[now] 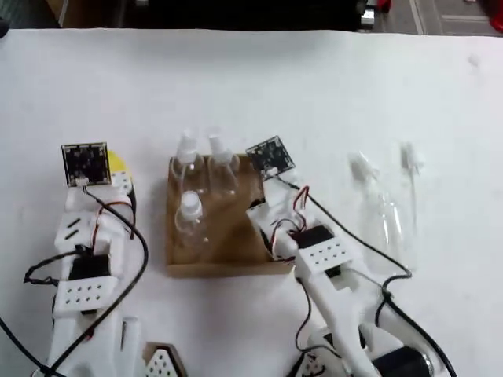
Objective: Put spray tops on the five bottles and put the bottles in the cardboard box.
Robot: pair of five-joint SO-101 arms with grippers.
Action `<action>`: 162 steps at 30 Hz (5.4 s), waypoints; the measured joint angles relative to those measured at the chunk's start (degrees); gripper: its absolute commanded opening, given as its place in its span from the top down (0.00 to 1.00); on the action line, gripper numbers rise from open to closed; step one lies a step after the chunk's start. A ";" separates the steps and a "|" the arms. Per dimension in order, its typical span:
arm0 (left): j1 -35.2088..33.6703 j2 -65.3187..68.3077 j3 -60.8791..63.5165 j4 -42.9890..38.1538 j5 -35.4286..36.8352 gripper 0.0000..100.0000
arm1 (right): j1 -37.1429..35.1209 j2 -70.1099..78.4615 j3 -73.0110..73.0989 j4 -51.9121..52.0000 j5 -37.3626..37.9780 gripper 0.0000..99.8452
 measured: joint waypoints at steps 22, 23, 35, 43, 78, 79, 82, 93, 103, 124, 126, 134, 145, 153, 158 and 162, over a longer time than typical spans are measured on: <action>0.00 0.00 0.00 0.00 0.00 0.98 | 0.88 -1.49 0.44 -5.10 0.35 0.98; 0.00 0.00 0.00 0.00 0.00 0.98 | 0.79 -0.70 0.44 -5.54 0.35 0.98; 0.00 0.00 0.00 0.00 0.00 0.98 | 0.88 2.02 0.35 -4.48 0.35 0.98; 0.00 0.00 0.00 0.00 0.00 0.98 | 0.79 2.02 0.35 -4.40 0.35 0.98; 0.00 0.00 0.00 0.00 0.00 0.98 | 27.16 8.35 -46.33 40.26 12.13 0.98; 0.00 0.00 0.00 0.00 0.00 0.98 | 27.87 11.69 -49.67 41.58 14.51 0.98; 0.00 0.00 0.00 0.00 0.00 0.98 | 28.57 20.92 -59.69 48.09 23.65 0.98; 0.00 0.00 0.00 0.00 0.00 0.98 | 31.03 57.58 -99.52 71.91 29.10 0.84; 0.00 0.00 0.00 0.00 0.00 0.98 | 33.32 75.96 -122.11 75.25 31.30 0.84; 0.00 0.00 0.00 -0.53 0.00 0.98 | 33.23 83.34 -122.02 75.25 35.08 0.84; 0.00 0.00 0.00 -0.53 0.00 0.98 | 33.23 84.57 -122.90 75.25 35.08 0.84; 0.00 0.00 0.00 -0.53 0.00 0.98 | 33.23 90.46 -129.49 75.25 35.08 0.99; 0.00 0.00 0.00 -0.53 0.00 0.98 | 33.23 88.18 -137.58 75.25 35.16 0.98; 0.00 0.00 0.00 -0.53 0.00 0.98 | 33.14 70.42 -137.67 75.25 26.55 0.98; 0.00 0.00 0.00 -0.53 0.00 0.98 | 33.14 58.73 -137.58 75.69 21.98 0.98; 0.00 0.00 0.00 -0.53 0.00 0.98 | 32.70 48.88 -131.60 75.69 18.37 0.98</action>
